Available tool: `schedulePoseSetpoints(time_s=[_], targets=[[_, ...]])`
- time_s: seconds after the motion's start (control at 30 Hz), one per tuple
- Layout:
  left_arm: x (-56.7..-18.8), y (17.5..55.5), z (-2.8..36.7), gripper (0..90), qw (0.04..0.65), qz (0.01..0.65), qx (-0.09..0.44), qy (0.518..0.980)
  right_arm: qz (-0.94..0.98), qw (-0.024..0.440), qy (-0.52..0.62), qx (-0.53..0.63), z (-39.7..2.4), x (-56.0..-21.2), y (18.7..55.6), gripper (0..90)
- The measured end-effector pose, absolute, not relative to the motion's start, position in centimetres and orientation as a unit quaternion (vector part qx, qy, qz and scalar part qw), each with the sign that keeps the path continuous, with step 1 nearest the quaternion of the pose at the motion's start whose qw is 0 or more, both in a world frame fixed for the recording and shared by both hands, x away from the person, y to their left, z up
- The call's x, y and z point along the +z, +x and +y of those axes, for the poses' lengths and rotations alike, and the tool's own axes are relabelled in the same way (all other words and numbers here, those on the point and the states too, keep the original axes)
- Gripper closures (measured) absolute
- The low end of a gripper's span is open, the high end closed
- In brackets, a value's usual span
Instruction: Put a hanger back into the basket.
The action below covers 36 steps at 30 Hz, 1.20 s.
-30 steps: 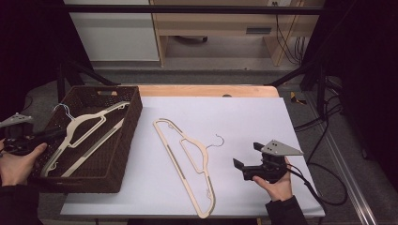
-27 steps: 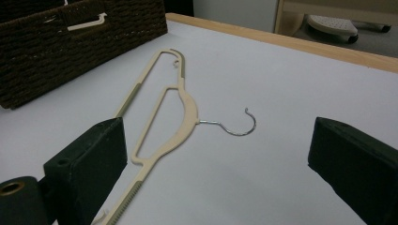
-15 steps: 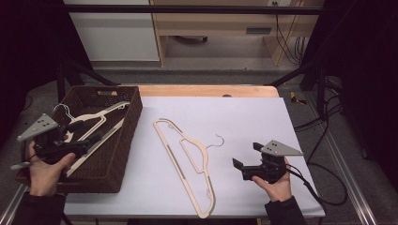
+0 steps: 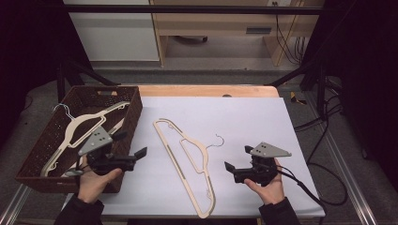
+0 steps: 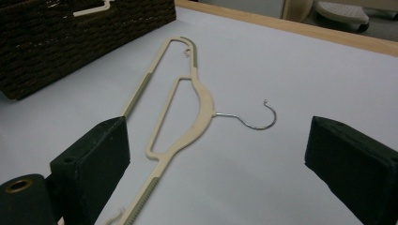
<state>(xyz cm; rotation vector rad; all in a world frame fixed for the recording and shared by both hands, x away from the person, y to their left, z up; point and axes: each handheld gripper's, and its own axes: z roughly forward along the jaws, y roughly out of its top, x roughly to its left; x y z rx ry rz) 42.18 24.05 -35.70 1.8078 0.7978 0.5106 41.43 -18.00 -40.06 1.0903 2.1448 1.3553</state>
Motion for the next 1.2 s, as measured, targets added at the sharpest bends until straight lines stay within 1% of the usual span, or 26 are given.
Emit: schedulePoseSetpoints(time_s=[0.17,0.3,0.5,0.57,0.67,0.7,0.8,0.9,0.97,1.03,1.2], targets=[[-37.6,42.0,22.4,7.0,0.51,0.326,0.205,0.769,0.77,0.181,0.391,0.47,-16.8,-40.5,41.3,9.2],[-38.8,42.0,21.9,7.1,0.496,0.325,0.207,0.778,0.782,0.173,0.396,0.45,-15.5,-41.7,41.4,11.2],[-39.6,42.1,22.2,7.7,0.491,0.335,0.203,0.778,0.805,0.151,0.4,0.412,-13.7,-44.1,41.7,20.3],[-39.6,42.1,22.1,7.5,0.492,0.334,0.202,0.778,0.812,0.15,0.4,0.398,-13.0,-44.9,41.8,24.8],[-39.5,42.1,22.1,7.5,0.491,0.334,0.204,0.778,0.83,0.149,0.386,0.373,-11.9,-46.2,41.8,27.4],[-39.5,42.0,22.1,7.5,0.49,0.334,0.203,0.779,0.834,0.151,0.383,0.367,-11.6,-46.5,41.8,30.4],[-39.3,41.9,22.1,7.4,0.489,0.332,0.208,0.779,0.844,0.149,0.376,0.353,-10.8,-47.2,41.7,35.4],[-39.2,41.8,22.1,7.3,0.486,0.333,0.216,0.779,0.85,0.147,0.373,0.341,-10.3,-47.4,41.6,43.7],[-39.1,41.7,22.1,7.3,0.49,0.334,0.214,0.776,0.856,0.139,0.374,0.329,-10.2,-47.5,41.5,51.2],[-39.0,41.7,22.2,7.3,0.489,0.335,0.218,0.775,0.856,0.143,0.373,0.327,-10.1,-47.5,41.5,53.6],[-38.8,41.6,22.4,7.5,0.496,0.338,0.218,0.77,0.854,0.137,0.396,0.308,-10.3,-47.1,41.5,73.8]])
